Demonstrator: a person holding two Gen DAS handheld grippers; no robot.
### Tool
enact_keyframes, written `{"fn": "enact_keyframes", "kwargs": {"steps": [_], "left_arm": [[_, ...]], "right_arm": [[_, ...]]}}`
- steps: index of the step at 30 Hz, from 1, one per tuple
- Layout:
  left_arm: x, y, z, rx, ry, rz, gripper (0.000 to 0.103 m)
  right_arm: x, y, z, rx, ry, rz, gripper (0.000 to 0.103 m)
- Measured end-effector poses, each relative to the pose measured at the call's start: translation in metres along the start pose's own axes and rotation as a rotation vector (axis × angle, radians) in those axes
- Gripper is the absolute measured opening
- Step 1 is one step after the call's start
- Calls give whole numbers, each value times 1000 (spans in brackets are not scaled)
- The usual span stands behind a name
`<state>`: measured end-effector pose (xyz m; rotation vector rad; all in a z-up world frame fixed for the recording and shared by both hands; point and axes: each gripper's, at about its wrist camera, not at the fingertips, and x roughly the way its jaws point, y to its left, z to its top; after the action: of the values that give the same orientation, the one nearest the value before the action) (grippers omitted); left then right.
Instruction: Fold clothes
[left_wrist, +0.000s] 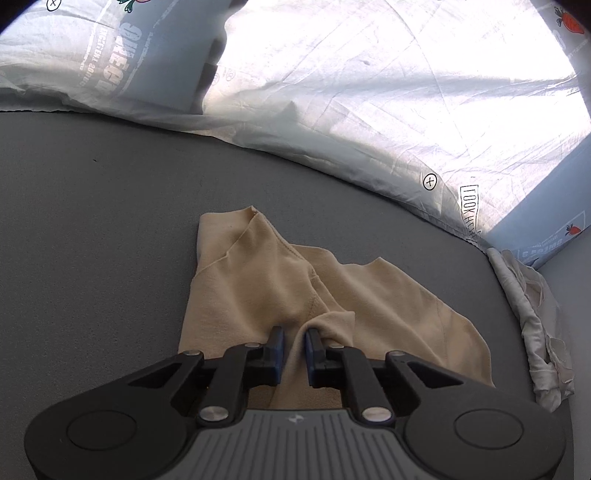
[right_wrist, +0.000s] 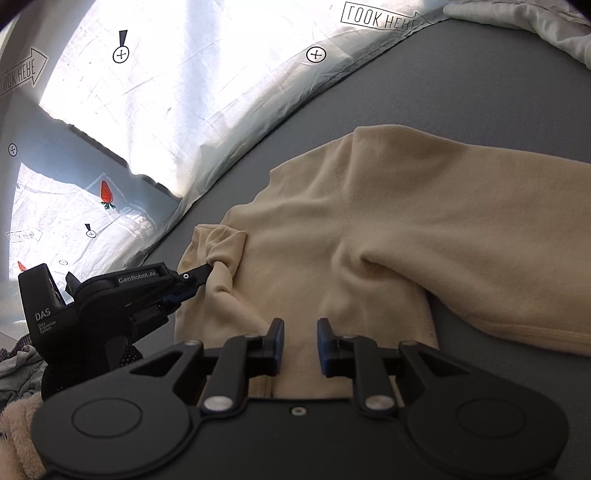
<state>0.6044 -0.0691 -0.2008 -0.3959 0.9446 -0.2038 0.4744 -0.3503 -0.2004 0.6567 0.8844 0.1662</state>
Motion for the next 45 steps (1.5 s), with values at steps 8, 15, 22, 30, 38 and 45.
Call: {"fn": "enact_keyframes", "kwargs": {"steps": [8, 15, 22, 30, 38, 45], "left_arm": [[-76, -2, -28, 0, -111, 59, 52], [-131, 0, -127, 49, -26, 223, 59], [-169, 3, -224, 79, 34, 332, 70], [-184, -13, -268, 47, 40, 390, 86], [-181, -20, -282, 27, 32, 432, 103], [-182, -19, -284, 28, 28, 433, 103]], "right_arm": [[-50, -18, -7, -145, -94, -113, 36], [-107, -63, -23, -150, -190, -344, 45], [-168, -120, -31, -157, -246, -500, 58], [-213, -177, -38, -164, -266, -656, 73], [-229, -205, -47, -78, -254, -645, 78], [-237, -208, -37, 9, -256, -531, 14]]}}
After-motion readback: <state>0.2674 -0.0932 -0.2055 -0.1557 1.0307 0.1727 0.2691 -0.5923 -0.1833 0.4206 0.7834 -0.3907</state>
